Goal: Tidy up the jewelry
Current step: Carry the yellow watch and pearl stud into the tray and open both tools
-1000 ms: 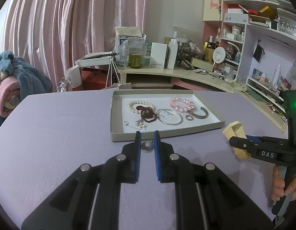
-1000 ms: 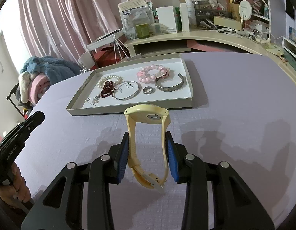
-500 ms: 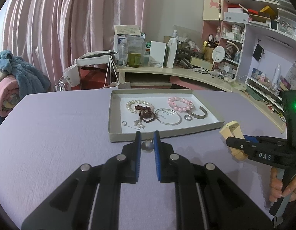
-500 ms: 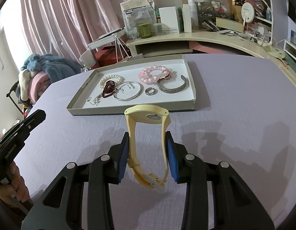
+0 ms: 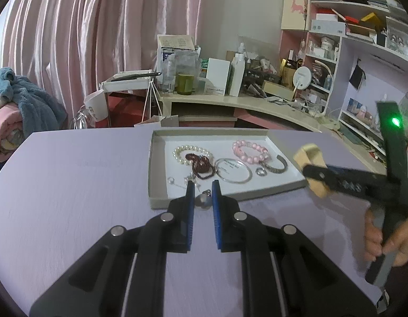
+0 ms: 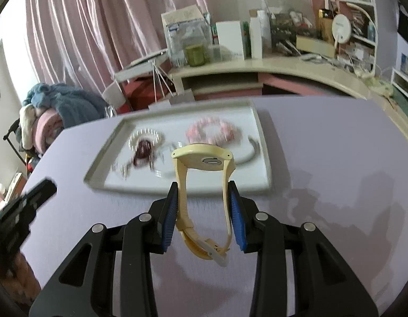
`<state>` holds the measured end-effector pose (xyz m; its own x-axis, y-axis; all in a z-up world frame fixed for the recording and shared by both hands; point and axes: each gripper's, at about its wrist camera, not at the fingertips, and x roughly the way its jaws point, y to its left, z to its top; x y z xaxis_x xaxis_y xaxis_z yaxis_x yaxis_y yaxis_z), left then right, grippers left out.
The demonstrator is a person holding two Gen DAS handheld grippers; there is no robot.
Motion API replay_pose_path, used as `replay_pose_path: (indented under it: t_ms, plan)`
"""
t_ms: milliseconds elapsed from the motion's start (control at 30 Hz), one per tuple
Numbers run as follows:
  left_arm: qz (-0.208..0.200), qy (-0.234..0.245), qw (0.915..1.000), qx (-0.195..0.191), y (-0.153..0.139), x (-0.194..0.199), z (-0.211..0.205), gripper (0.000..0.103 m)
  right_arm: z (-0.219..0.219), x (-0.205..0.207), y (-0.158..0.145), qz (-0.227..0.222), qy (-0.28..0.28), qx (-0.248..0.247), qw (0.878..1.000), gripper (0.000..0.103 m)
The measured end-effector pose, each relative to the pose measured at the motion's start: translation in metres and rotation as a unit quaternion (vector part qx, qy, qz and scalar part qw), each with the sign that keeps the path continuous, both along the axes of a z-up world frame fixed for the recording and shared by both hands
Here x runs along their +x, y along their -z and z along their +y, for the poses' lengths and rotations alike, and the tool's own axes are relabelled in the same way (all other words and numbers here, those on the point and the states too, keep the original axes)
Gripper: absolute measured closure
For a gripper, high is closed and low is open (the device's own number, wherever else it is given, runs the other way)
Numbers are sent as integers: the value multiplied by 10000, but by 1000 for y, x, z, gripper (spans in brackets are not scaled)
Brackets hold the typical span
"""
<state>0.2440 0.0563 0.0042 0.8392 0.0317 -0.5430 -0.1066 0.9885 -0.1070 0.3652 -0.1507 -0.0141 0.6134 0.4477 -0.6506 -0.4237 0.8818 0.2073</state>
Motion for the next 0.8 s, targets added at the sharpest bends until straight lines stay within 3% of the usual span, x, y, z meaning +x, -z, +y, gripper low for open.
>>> replay_pose_path:
  t_ms: [300, 367, 400, 433, 467, 800]
  plan:
    - [116, -129, 9997, -162, -3, 33, 25, 90, 52, 70, 19, 265, -46, 23, 9996, 65]
    - [139, -129, 9997, -166, -5, 42, 30, 90, 57, 79, 23, 306, -44, -36, 9995, 60]
    - [156, -121, 9996, -176, -4, 46, 30, 90, 57, 81, 25, 337, -17, -61, 9994, 54]
    - [164, -110, 9996, -189, -4, 50, 32, 90, 56, 81, 25, 353, 3, -46, 9994, 41]
    - [167, -99, 9996, -201, -4, 53, 33, 90, 51, 79, 23, 318, 48, 23, 9995, 36]
    - [328, 64, 9987, -395, 4, 97, 35, 90, -3, 35, -1, -165, 327, 264, 9990, 21]
